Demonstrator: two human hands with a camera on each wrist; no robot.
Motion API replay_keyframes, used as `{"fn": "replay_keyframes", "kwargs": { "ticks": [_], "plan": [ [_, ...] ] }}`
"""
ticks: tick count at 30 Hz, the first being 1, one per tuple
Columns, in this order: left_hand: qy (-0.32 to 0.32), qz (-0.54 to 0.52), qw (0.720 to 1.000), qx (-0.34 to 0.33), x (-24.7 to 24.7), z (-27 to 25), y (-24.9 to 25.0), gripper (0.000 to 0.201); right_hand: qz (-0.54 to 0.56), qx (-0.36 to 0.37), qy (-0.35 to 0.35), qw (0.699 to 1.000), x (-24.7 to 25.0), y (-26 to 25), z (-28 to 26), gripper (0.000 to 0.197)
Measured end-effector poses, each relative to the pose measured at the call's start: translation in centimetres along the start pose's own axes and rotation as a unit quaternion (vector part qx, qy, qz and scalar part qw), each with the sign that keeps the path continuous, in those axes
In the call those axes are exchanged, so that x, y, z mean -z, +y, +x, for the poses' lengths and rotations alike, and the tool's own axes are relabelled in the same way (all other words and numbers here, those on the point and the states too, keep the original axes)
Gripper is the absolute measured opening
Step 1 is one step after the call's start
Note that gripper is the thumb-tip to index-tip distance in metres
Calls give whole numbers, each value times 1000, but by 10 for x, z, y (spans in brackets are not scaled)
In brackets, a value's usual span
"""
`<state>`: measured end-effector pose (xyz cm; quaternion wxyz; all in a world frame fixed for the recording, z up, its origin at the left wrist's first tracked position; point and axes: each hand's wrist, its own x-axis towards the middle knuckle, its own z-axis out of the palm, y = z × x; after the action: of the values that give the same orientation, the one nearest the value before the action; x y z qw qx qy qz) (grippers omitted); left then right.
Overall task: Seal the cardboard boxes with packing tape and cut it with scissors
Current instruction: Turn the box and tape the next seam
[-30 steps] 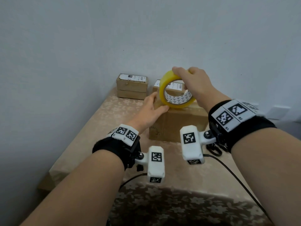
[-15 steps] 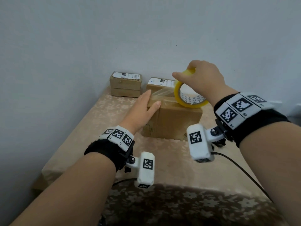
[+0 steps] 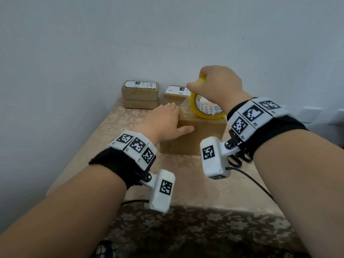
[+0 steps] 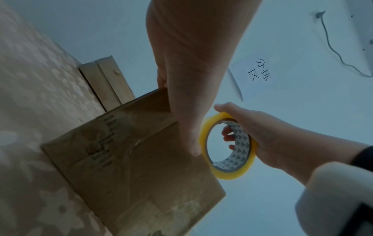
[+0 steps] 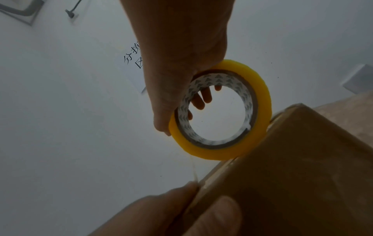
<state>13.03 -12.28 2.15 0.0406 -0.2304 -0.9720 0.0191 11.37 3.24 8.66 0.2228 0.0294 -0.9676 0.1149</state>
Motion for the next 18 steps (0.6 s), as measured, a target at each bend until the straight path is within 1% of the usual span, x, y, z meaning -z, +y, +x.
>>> {"fn": "replay_keyframes", "kwargs": {
  "ticks": [4,6,8,11,13,15,17,18],
  "plan": [
    [-18,-17,1000,0,3,-2,-3,77,-10,9,-2,1000,-2,-2,3,36],
    [-18,1,1000,2,5,-6,-9,73,-10,9,-3,1000,-2,-2,3,36],
    [-16,30,999,18,6,-9,-13,73,-15,12,4,1000,-2,-3,1,35],
    [-34,71,995,57,6,-7,-10,84,-31,19,16,999,-3,-3,-1,36],
    [-49,96,992,59,8,1,-3,92,-31,16,19,999,-3,-2,-1,39],
    [-56,76,995,44,9,8,3,92,-1,9,10,1000,-1,-1,-1,44],
    [-55,37,997,40,7,11,5,88,75,4,-10,997,2,1,1,48],
    [-55,21,998,39,6,11,4,88,111,-1,-21,994,4,3,3,46]
  ]
}}
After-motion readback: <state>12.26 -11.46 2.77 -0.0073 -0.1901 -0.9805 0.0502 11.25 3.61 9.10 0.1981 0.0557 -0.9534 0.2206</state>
